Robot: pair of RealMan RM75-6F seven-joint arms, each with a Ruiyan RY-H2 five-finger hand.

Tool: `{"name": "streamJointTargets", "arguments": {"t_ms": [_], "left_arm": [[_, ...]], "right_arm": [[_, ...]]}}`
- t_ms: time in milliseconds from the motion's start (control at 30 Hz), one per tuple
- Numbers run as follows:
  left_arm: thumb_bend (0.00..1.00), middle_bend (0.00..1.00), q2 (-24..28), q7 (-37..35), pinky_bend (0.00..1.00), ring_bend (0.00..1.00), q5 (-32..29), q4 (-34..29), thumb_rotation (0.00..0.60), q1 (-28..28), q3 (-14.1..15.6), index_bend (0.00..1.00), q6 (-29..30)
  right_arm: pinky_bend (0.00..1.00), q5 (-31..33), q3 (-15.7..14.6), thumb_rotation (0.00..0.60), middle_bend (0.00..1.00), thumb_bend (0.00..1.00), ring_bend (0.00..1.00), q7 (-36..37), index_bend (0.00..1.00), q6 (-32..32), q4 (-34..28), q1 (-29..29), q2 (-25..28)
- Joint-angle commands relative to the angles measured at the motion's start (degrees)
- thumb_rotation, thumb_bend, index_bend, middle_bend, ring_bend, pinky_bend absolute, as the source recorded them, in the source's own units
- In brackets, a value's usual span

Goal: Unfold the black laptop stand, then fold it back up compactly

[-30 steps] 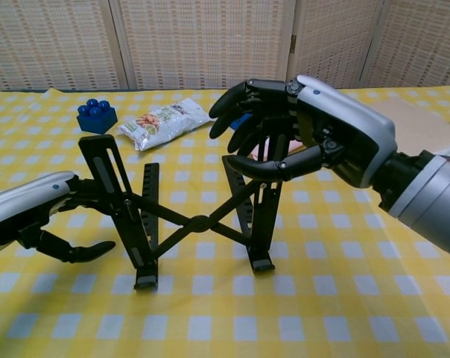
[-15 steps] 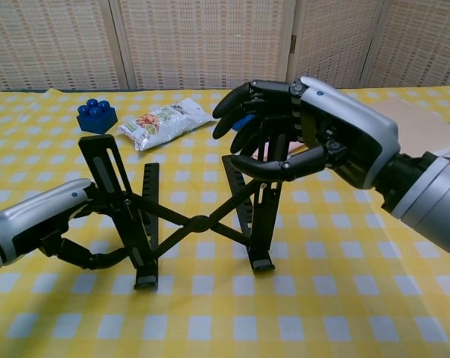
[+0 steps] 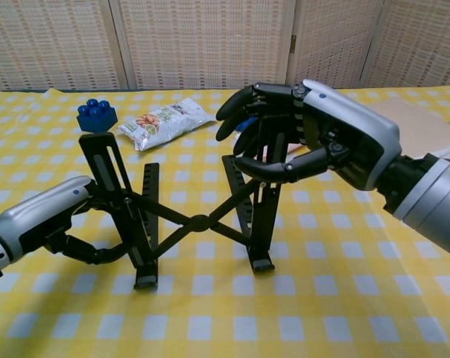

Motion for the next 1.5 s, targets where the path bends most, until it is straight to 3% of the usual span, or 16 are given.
{"name": "streamJointTargets", "arguments": {"t_ms": [33,767,1133,1400,1500], "left_arm": [[0.39,0.38,-0.02,0.41,0.25,0.29,0.04,-0.10,0.600,0.30,-0.02,0.53,0.43],[0.41,0.39,-0.39,1.12,0.25,0.30,0.49,0.25,0.600,1.35,0.01,0.57,1.28],[0.53,0.41,-0.26,-0.30,0.24,0.31,0.95,0.54,0.600,1.45,-0.26,0.58,1.30],[0.54,0.41,2.73,-2.81,0.23,0.30,0.77,-0.55,0.600,1.00,-0.89,0.58,0.14],[0.53,0.41,4.45,-3.90,0.22,0.28,0.84,-1.10,0.600,0.53,-0.61,0.54,-1.26]], "right_arm": [[0.38,-0.05,-0.02,0.600,0.40,0.33,0.41,0.04,0.38,-0.05,0.04,0.03,0.00],[0.38,-0.04,-0.13,0.600,0.40,0.33,0.41,0.00,0.38,-0.12,0.24,-0.10,-0.25],[0.38,0.04,-0.07,0.600,0.40,0.33,0.41,-0.06,0.38,-0.05,0.40,-0.20,-0.50],[0.38,0.65,0.45,0.600,0.40,0.33,0.41,-0.35,0.38,-0.51,0.37,-0.03,-0.54],[0.32,0.66,0.39,0.600,0.38,0.33,0.38,-0.05,0.31,-1.43,0.17,0.41,-0.16]]}}
